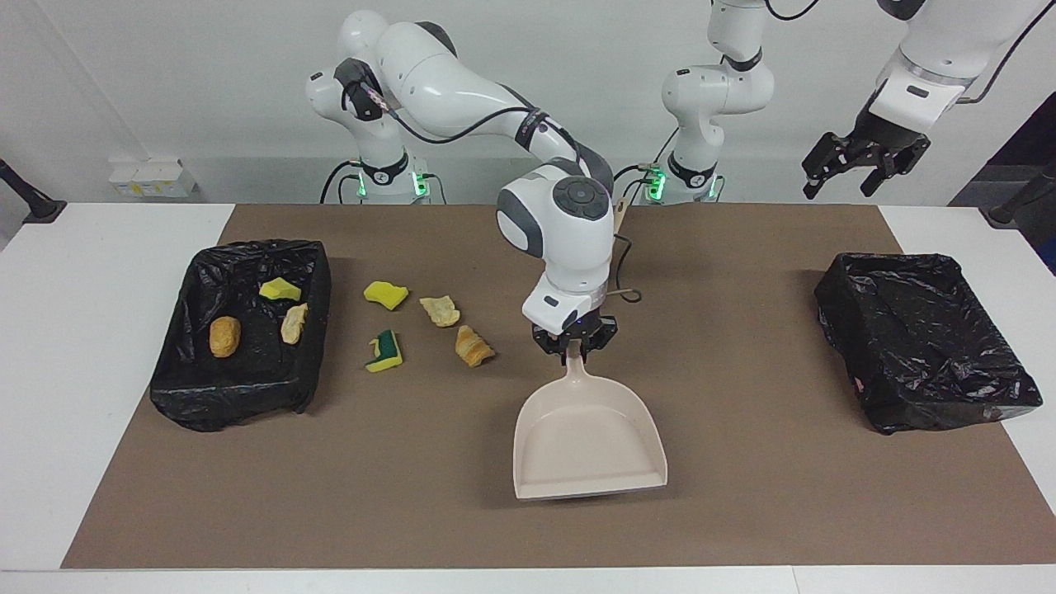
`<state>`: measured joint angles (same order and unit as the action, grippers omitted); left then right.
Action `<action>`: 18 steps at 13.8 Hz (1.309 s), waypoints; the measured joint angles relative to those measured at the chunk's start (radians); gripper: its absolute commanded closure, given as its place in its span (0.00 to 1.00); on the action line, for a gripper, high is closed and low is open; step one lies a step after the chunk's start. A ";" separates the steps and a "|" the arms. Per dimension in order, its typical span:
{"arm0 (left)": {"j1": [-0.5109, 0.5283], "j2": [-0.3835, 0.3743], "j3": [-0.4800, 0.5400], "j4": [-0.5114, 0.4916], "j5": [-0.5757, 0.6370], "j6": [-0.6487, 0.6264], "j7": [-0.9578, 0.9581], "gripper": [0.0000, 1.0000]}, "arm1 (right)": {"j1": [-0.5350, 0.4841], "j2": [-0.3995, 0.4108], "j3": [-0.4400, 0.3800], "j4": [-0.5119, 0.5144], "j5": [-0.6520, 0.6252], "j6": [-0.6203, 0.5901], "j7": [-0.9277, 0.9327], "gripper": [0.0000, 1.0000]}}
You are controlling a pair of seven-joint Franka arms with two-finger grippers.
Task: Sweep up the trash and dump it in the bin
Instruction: 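Return the dustpan to the table center with the right gripper and release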
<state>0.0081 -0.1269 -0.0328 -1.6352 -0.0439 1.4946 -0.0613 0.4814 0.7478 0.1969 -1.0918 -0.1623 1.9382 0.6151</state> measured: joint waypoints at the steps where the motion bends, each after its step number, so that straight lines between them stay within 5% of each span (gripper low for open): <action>1: 0.000 0.000 0.000 0.000 0.000 0.000 0.000 0.00 | 0.008 0.012 0.002 0.000 0.001 0.017 0.017 1.00; 7: 0.000 -0.001 -0.001 0.000 0.000 -0.001 0.000 0.00 | 0.030 0.062 0.009 0.001 0.011 0.044 0.038 0.73; 14: 0.000 -0.001 0.001 -0.002 0.000 -0.003 0.000 0.00 | 0.032 0.059 0.015 0.004 0.022 0.029 0.038 0.70; 18: 0.000 -0.001 0.001 -0.002 0.000 -0.003 0.000 0.00 | 0.033 0.059 0.045 0.002 0.023 0.025 0.038 0.58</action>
<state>0.0083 -0.1274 -0.0316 -1.6373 -0.0439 1.4915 -0.0612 0.5143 0.8066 0.2420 -1.0900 -0.1390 1.9632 0.6535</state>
